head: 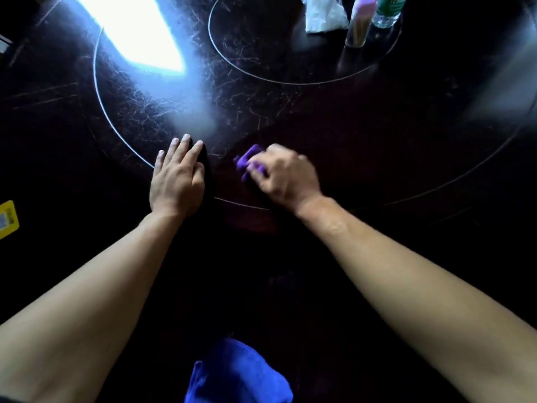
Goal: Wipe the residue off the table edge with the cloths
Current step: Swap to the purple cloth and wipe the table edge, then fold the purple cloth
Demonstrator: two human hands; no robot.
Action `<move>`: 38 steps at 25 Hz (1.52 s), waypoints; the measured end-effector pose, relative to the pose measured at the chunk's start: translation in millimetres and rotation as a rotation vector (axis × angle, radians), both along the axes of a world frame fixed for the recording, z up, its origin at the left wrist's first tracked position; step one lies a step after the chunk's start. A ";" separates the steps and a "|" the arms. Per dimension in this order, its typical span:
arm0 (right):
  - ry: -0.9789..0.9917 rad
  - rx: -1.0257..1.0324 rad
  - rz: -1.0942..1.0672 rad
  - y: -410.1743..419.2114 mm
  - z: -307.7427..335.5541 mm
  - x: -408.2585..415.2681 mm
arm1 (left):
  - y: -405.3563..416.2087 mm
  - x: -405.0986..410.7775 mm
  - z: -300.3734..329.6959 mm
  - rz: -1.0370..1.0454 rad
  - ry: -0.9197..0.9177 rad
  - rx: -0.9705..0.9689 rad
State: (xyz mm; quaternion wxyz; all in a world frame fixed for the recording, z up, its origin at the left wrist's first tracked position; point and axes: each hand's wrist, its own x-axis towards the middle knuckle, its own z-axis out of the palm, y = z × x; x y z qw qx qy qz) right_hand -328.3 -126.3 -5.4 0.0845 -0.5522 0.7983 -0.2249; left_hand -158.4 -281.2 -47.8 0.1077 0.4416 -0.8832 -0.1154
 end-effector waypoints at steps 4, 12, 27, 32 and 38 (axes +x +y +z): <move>-0.010 -0.003 0.401 59.1 -0.3 -2.3 | -9.1 2.5 -0.2 -0.010 0.017 0.022; 0.127 -0.042 -0.811 113.6 -10.7 -101.3 | -2.4 -1.8 -3.1 -0.022 -0.036 -0.010; 0.075 -0.106 -0.730 162.4 -25.3 -69.6 | 4.8 -4.1 9.0 -0.073 -0.141 0.138; -0.209 -0.221 -0.656 181.0 -30.0 -1.3 | 60.8 -6.0 14.8 0.029 -0.082 0.127; -0.806 -0.283 -0.731 204.2 -21.7 32.9 | 184.5 16.3 52.7 0.059 0.302 0.248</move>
